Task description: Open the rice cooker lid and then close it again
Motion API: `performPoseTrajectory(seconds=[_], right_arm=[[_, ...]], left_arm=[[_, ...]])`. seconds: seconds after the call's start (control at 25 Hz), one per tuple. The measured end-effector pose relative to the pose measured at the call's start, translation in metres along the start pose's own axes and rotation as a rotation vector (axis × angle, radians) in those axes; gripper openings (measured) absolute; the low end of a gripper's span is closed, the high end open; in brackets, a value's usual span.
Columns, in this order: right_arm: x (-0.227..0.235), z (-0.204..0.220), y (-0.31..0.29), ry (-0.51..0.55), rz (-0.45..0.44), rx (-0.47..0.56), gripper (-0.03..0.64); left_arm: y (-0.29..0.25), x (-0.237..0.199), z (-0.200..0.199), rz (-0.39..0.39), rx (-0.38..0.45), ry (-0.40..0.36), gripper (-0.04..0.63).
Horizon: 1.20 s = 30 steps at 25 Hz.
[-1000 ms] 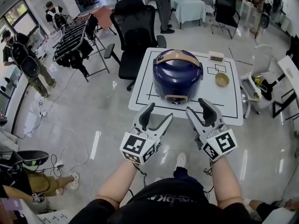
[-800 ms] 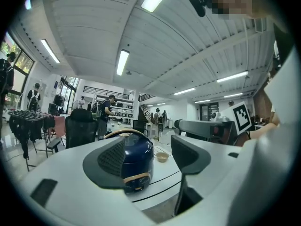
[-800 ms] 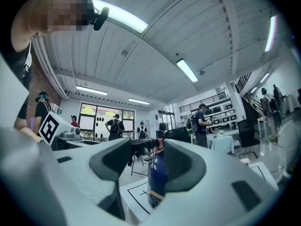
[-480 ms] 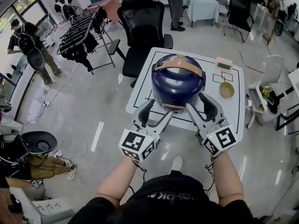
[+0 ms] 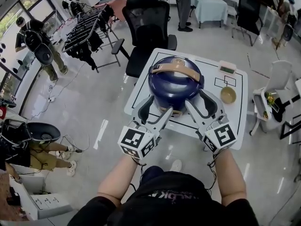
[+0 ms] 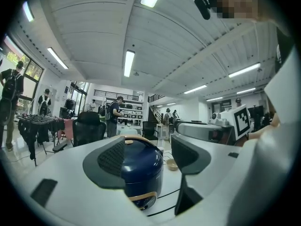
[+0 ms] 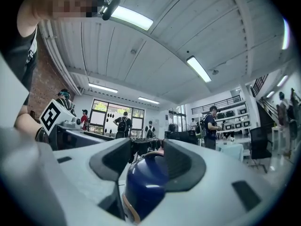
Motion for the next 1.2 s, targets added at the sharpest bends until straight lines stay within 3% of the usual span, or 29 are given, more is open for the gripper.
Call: performPoseTrajectory(seconds=[0.4, 0.72, 0.92, 1.2], right_arm=[[0.008, -0.005, -0.012, 0.024, 0.009, -0.005, 0.204], [0.011, -0.002, -0.048, 0.075, 0.069, -0.056, 0.204], [0.013, 0.002, -0.084, 0.163, 0.135, -0.128, 0.204], [0.018, 0.013, -0.131, 0.364, 0.231, -0.289, 0.204]], left_arm=[[-0.005, -0.01, -0.008, -0.007, 0.002, 0.0, 0.295], [-0.018, -0.043, -0.011, 0.042, 0.0, -0.002, 0.296], [-0.028, -0.076, -0.013, 0.076, -0.012, 0.004, 0.296], [-0.047, -0.117, -0.015, 0.146, -0.022, 0.01, 0.295]])
Point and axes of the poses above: the fingertips, and each gripper's own axes: y backward along the fingers, x to its right, z out of its underside, the point moved 2 cm from there along y, backward along the fingers, and after that the axes turned 11 degrees about -x, right-handed, at the moved point
